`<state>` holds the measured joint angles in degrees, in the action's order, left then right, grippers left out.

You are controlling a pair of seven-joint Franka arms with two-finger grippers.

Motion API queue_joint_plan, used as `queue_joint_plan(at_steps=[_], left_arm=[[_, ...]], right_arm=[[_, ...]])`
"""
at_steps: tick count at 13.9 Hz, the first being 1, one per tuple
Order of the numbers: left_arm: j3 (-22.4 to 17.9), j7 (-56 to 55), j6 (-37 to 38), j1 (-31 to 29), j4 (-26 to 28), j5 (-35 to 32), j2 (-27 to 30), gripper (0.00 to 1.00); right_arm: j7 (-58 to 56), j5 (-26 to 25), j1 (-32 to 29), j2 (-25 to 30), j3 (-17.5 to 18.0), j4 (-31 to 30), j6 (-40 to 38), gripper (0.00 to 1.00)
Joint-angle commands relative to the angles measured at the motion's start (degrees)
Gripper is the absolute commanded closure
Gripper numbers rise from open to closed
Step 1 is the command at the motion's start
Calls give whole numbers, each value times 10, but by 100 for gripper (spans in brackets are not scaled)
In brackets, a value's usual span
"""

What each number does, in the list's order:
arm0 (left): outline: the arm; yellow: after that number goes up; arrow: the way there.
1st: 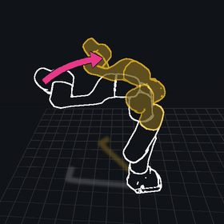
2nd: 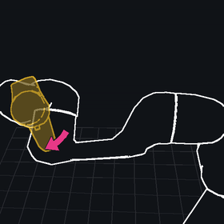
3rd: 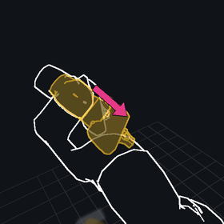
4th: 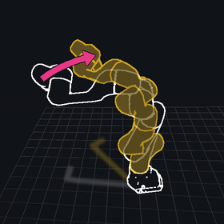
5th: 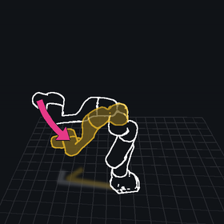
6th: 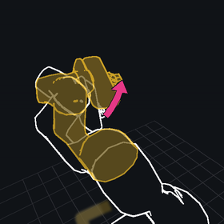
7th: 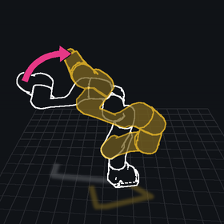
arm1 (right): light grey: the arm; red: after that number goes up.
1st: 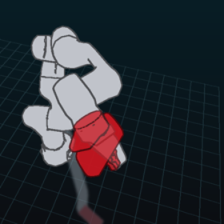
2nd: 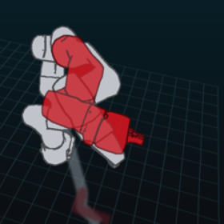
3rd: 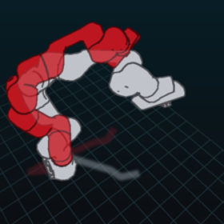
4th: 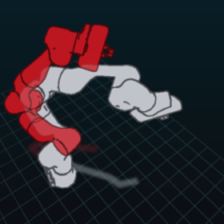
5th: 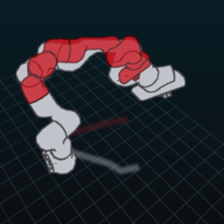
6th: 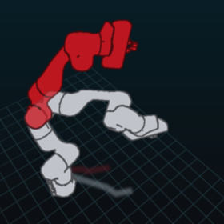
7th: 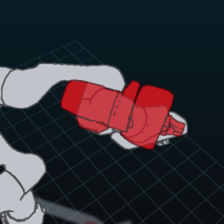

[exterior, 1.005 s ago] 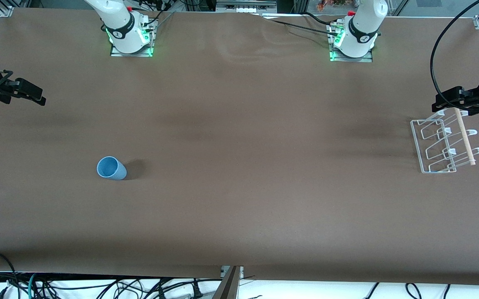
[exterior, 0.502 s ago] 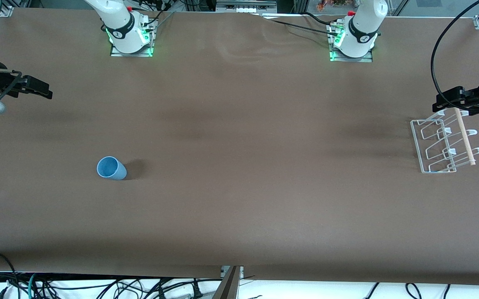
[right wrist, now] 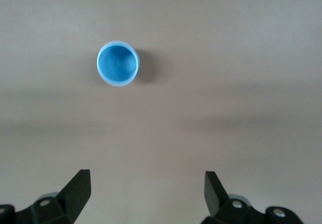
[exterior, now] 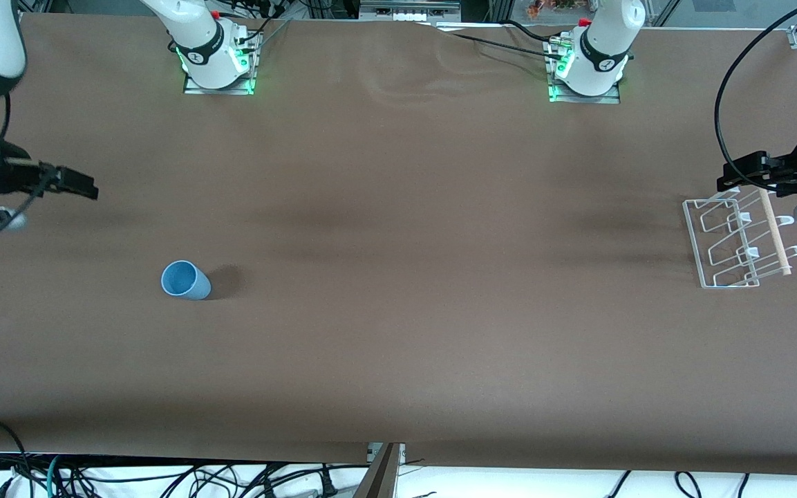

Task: Transfer cup to left arm and place on rack
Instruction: 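Reach the right gripper down and grasp the blue cup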

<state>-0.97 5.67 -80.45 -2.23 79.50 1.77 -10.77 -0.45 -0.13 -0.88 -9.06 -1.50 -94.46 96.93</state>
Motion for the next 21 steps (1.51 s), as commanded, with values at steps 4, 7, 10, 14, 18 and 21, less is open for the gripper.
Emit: queue_joint_plan(at_steps=[4, 7, 10, 14, 18, 21], left_arm=[[2, -2, 16, 1, -35, -14, -28, 0], [2, -1, 15, 4, -35, -14, -29, 0], [6, 1, 13, 6, -35, -14, -32, 0], [8, 2, 12, 7, -32, -14, -33, 0], [8, 11, 12, 6, -28, -3, -33, 0], [5, 148, 7, -5, -23, 38, -44, 0]], right_arm=[[-2, 7, 19, -90, 6, 7, 106, 0], [3, 7, 24, -116, 6, -35, 170, 1], [4, 10, 23, -149, 5, -39, 204, 2], [5, 11, 26, -186, 6, -44, 241, 10], [2, 11, 25, -223, 6, -44, 266, 28], [4, 11, 27, -236, 8, -42, 271, 75]])
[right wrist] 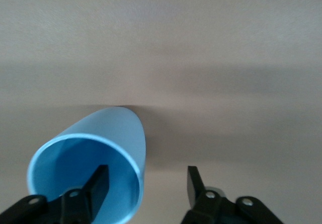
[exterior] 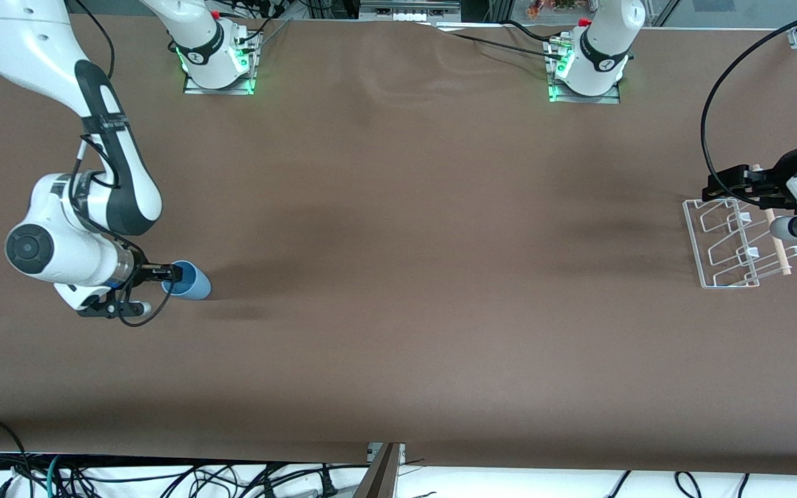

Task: Transfer cup to left arm and place on rack
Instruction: 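Lift the cup with the right gripper while the left gripper approaches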

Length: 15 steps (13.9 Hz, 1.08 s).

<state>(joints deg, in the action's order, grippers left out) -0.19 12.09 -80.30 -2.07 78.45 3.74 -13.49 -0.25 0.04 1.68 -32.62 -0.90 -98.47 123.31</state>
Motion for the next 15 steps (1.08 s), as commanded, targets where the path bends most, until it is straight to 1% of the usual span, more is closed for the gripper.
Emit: queue_joint_plan(at_steps=[1, 3, 7, 10, 12, 14, 15], left_arm=[[-2, 124, 7, -4, -12, 19, -19, 0], [-1, 177, 7, 4, -8, 21, -19, 0], [-1, 275, 8, 10, 20, 83, -19, 0], [0, 318, -5, 21, 29, 131, -22, 0], [0, 342, -22, 32, 35, 149, -22, 0], [0, 350, -27, 43, 35, 182, -24, 0], [2, 369, -41, 51, 36, 201, -24, 0]], right_arm=[[3, 9, 4, -1, 2, 1, 1, 100], [3, 9, 5, -1, 2, 2, 0, 100], [-2, 9, 6, 10, 2, 12, -11, 100], [-1, 14, 13, 33, 4, 45, -98, 100], [15, 51, 14, 58, 23, 54, -165, 100], [15, 119, 15, 70, 44, 67, -200, 100], [14, 158, 15, 70, 50, 71, -223, 100]])
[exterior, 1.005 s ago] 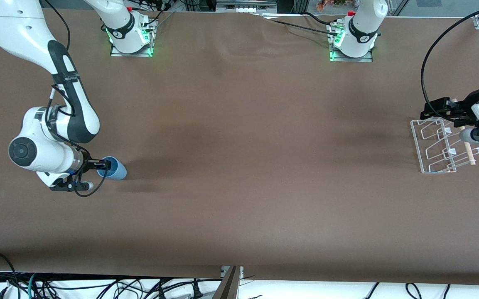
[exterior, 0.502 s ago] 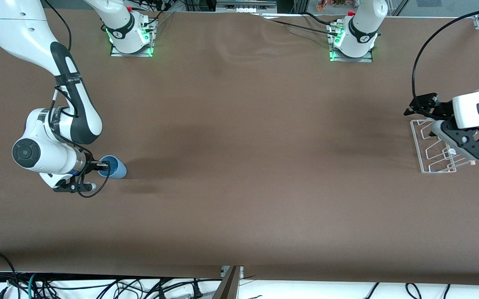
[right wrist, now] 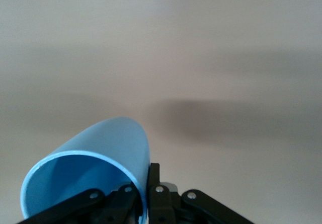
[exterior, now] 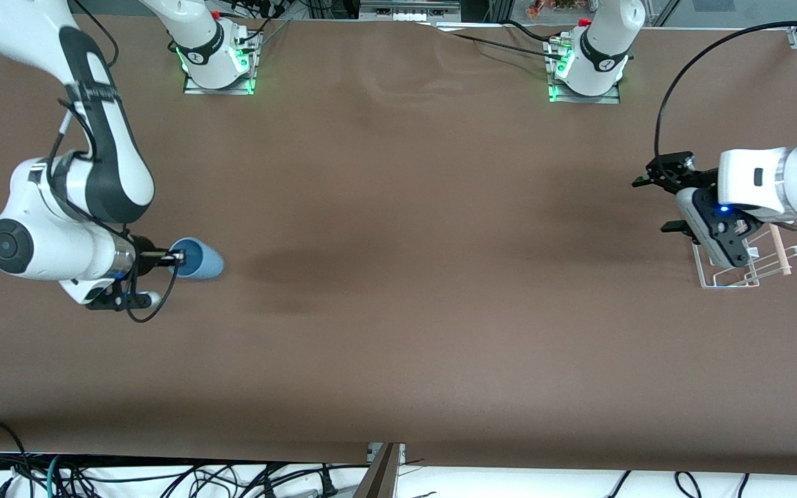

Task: Transfer cup to left arm and place on rack
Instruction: 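Lift the cup with the right gripper while the left gripper approaches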

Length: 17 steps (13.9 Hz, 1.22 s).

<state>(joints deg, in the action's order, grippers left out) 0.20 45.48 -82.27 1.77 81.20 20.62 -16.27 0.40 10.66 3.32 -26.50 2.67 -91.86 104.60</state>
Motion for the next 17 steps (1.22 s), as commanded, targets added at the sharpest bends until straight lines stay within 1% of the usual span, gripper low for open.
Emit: queue_joint_plan(at_steps=[1, 2, 4, 6, 8, 9, 10, 12, 13, 15, 16, 17], left_arm=[[8, 72, -38, 16, 13, 47, 3, 0], [17, 102, -56, 16, 17, 59, 4, 0], [33, 162, -90, 18, 31, 85, 4, 0], [58, 239, -146, 17, 61, 122, 5, 0], [93, 269, -188, 17, 78, 126, 14, 0], [114, 297, -222, 17, 86, 123, 16, 0], [135, 322, -259, 16, 100, 123, 23, 0], [156, 323, -307, 19, 145, 127, 58, 0], [166, 323, -322, 19, 166, 128, 74, 0], [170, 323, -344, 27, 205, 128, 104, 0], [171, 323, -359, 33, 219, 127, 113, 0], [173, 323, -372, 40, 226, 126, 115, 0]], right_arm=[[2, 95, -2, 8, 27, 12, -48, 100], [4, 130, 0, 7, 44, 17, -50, 100], [10, 168, 7, 1, 74, 33, -46, 100], [10, 223, 22, -7, 97, 41, -35, 100], [10, 275, 67, -7, 102, 42, 6, 100], [11, 297, 90, -7, 102, 41, 32, 100], [10, 317, 107, -9, 103, 41, 60, 100], [11, 344, 149, -16, 103, 42, 123, 100], [11, 363, 170, -16, 103, 42, 158, 100], [10, 413, 193, -16, 103, 43, 196, 100], [10, 429, 201, -16, 103, 50, 204, 100], [11, 434, 211, -17, 103, 56, 210, 100]])
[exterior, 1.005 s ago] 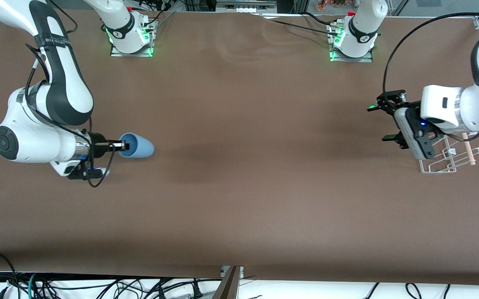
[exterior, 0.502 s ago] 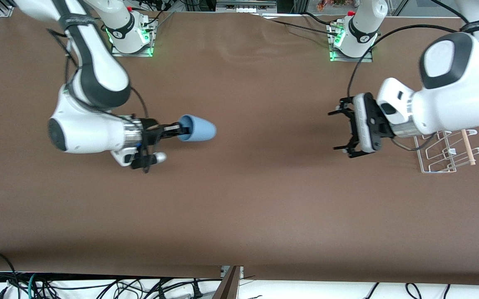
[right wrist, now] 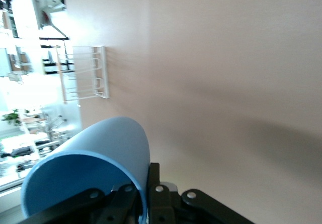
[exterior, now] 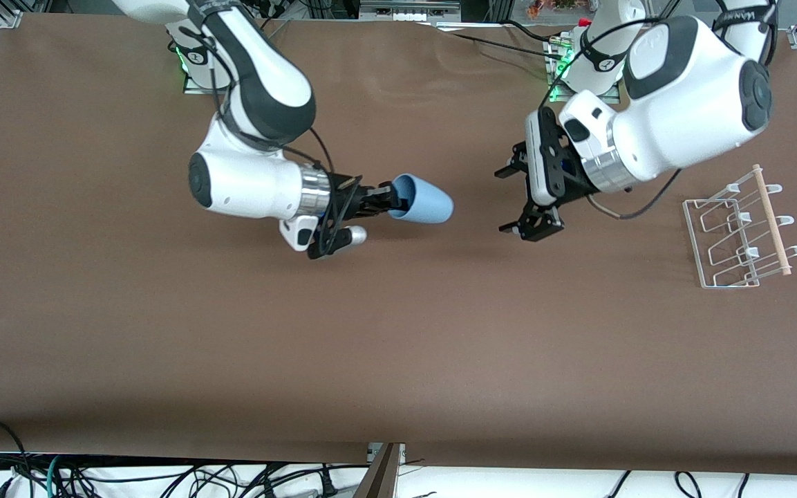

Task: Transfer cup to left arm and place on rack
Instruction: 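Grasp the cup rim with the left gripper beside the right gripper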

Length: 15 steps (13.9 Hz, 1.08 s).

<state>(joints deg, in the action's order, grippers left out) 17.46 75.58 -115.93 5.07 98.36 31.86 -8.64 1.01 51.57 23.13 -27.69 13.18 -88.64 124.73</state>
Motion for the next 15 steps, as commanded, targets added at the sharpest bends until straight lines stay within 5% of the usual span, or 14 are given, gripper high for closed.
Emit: queue_joint_plan(at_steps=[1, 6, 15], left_arm=[[3, 22, -49, 10, 62, 11, 39, 0], [33, 25, -133, 11, 108, 10, 42, 0], [44, 7, -140, 12, 119, 11, 43, 0]], right_arm=[[5, 27, 17, -8, -3, 29, 17, 100], [5, 68, 43, -7, -3, 44, 34, 100], [5, 70, 53, -7, -2, 52, 40, 100]])
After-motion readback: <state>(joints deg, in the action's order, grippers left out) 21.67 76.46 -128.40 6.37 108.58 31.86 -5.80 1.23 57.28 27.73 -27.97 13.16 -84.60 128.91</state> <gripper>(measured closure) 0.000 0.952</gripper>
